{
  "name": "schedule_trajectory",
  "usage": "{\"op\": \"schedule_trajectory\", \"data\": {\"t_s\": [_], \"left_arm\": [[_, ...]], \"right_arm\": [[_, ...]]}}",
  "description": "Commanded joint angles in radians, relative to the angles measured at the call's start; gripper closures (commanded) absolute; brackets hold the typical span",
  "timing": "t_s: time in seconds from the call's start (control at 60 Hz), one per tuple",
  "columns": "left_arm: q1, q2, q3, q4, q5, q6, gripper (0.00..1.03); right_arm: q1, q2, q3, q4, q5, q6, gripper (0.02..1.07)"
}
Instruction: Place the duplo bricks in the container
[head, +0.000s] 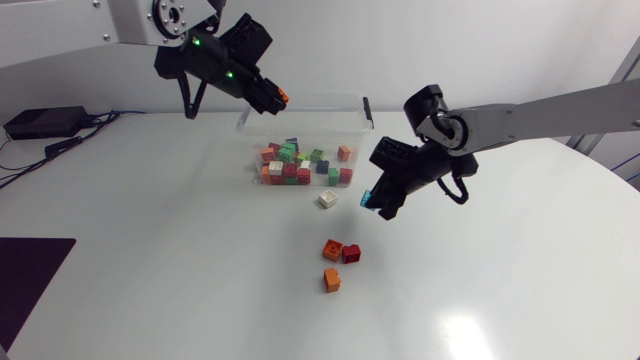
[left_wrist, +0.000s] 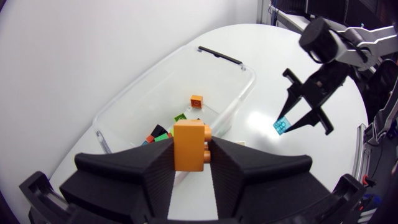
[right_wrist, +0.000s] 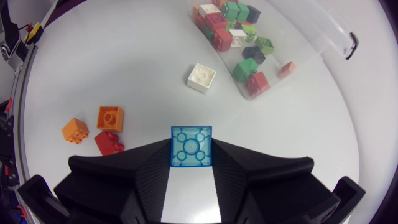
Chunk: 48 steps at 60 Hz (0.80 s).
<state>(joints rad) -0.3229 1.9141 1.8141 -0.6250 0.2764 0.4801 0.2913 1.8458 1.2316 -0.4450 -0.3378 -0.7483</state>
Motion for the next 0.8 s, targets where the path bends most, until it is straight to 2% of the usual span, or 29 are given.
{"op": "schedule_trajectory", "data": {"t_s": [0.0, 0.183, 0.217, 0.283, 0.3, 0.333, 0.367, 0.383, 0.567, 0.783], "left_arm": [[0.012, 0.091, 0.090, 0.008, 0.006, -0.058, 0.72], [0.030, 0.220, 0.225, 0.015, -0.016, -0.127, 0.70], [0.033, 0.247, 0.254, 0.015, -0.028, -0.141, 0.67], [0.039, 0.292, 0.298, 0.015, -0.054, -0.161, 0.50], [0.042, 0.307, 0.314, 0.016, -0.057, -0.169, 0.40], [0.047, 0.319, 0.326, 0.016, -0.060, -0.176, 0.29], [0.053, 0.333, 0.338, 0.016, -0.074, -0.190, 0.10], [0.056, 0.335, 0.340, 0.018, -0.078, -0.196, 0.06], [0.081, 0.266, 0.271, 0.045, -0.080, -0.221, 0.05], [0.102, -0.006, -0.004, 0.123, -0.082, -0.213, 0.05]], "right_arm": [[-0.004, -0.065, -0.030, -0.027, -0.012, 0.003, 0.77], [-0.007, -0.152, -0.001, -0.057, -0.040, 0.053, 0.77], [-0.006, -0.163, 0.006, -0.061, -0.041, 0.064, 0.77], [-0.003, -0.181, 0.042, -0.063, -0.041, 0.096, 0.77], [0.000, -0.183, 0.051, -0.066, -0.041, 0.102, 0.77], [0.005, -0.188, 0.066, -0.069, -0.041, 0.112, 0.77], [0.006, -0.188, 0.094, -0.069, -0.041, 0.130, 0.77], [0.008, -0.188, 0.106, -0.072, -0.041, 0.136, 0.77], [0.032, -0.172, 0.230, -0.063, -0.040, 0.222, 0.77], [0.043, -0.088, 0.358, -0.011, -0.040, 0.297, 0.77]]}}
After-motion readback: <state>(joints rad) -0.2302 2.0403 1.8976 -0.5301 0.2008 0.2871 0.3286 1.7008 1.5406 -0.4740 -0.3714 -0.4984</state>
